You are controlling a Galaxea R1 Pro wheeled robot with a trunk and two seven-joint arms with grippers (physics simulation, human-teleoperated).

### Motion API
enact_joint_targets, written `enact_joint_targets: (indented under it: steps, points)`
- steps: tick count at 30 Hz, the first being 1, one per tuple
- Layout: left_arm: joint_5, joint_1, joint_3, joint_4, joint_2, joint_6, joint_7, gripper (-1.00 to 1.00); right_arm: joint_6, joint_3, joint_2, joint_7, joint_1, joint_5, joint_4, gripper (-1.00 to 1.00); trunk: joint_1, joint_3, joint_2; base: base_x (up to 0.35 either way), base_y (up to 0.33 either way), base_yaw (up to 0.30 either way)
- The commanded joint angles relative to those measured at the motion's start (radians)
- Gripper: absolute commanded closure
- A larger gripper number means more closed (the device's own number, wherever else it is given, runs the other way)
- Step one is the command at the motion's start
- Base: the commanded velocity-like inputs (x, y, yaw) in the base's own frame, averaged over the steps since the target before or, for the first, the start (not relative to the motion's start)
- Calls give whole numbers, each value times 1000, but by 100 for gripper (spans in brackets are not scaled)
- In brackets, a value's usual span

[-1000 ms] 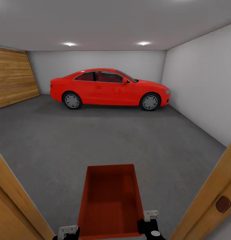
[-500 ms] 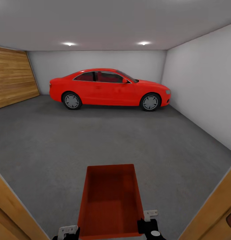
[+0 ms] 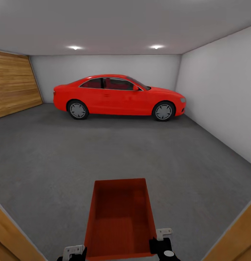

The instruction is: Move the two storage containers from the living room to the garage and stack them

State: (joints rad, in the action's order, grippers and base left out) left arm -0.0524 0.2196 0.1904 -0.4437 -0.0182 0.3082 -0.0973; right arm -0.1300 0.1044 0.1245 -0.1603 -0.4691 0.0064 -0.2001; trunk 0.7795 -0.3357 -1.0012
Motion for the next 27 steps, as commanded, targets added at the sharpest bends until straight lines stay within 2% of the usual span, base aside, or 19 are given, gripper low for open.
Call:
enact_joint_targets:
  steps: [1,15,27]
  points:
    - [0,0,18,2,11,0,1,100,-2,-43,-1,-8,-2,0,-6,100,0,-1,-1,33,0,0]
    - [0,0,18,2,11,0,1,100,-2,-43,-1,-8,-2,0,-6,100,0,-1,-1,81,41,0]
    - [0,0,18,2,12,0,1,100,-2,-43,0,-8,-2,0,-6,100,0,-1,-1,16,7,0]
